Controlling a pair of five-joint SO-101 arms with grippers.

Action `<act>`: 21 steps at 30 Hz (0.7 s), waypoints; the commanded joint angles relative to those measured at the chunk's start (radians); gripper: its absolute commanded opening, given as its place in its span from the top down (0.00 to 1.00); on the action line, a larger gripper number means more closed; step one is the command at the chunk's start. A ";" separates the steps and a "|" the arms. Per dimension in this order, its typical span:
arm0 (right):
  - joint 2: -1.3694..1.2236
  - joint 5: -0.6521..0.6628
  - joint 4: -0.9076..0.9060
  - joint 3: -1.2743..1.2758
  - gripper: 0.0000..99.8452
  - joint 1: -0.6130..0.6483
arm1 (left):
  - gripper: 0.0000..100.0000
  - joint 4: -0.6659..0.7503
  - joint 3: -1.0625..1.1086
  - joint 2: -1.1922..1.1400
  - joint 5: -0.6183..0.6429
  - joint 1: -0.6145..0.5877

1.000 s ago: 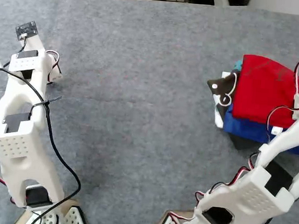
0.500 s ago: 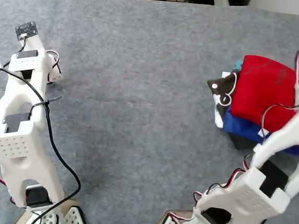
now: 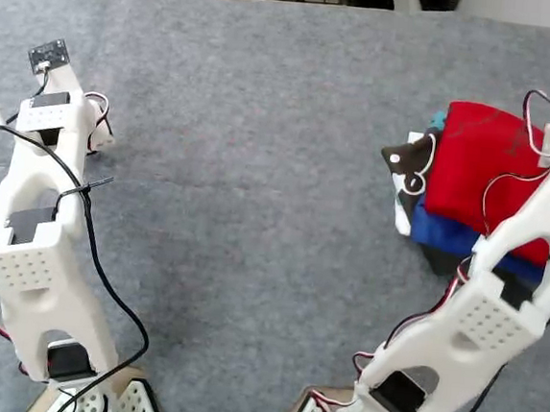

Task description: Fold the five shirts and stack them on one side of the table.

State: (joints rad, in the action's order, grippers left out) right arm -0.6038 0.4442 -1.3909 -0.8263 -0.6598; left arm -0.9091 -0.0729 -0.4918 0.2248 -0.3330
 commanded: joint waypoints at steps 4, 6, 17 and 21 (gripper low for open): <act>-0.223 0.060 0.023 -0.108 0.98 -0.017 | 0.97 0.012 -0.021 0.051 -0.005 0.012; -0.275 0.069 0.014 -0.179 0.98 -0.020 | 0.97 0.012 -0.021 0.051 -0.006 0.012; -0.291 0.110 -0.382 -0.837 0.98 0.061 | 0.97 0.012 -0.024 0.051 -0.006 0.012; -0.228 0.149 -0.362 -0.802 0.98 0.066 | 0.97 0.012 -0.022 0.051 -0.006 0.012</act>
State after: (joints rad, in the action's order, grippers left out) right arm -0.8907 0.5685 -1.7392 -1.6057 -0.6061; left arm -0.9091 -0.0729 -0.4918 0.2248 -0.3330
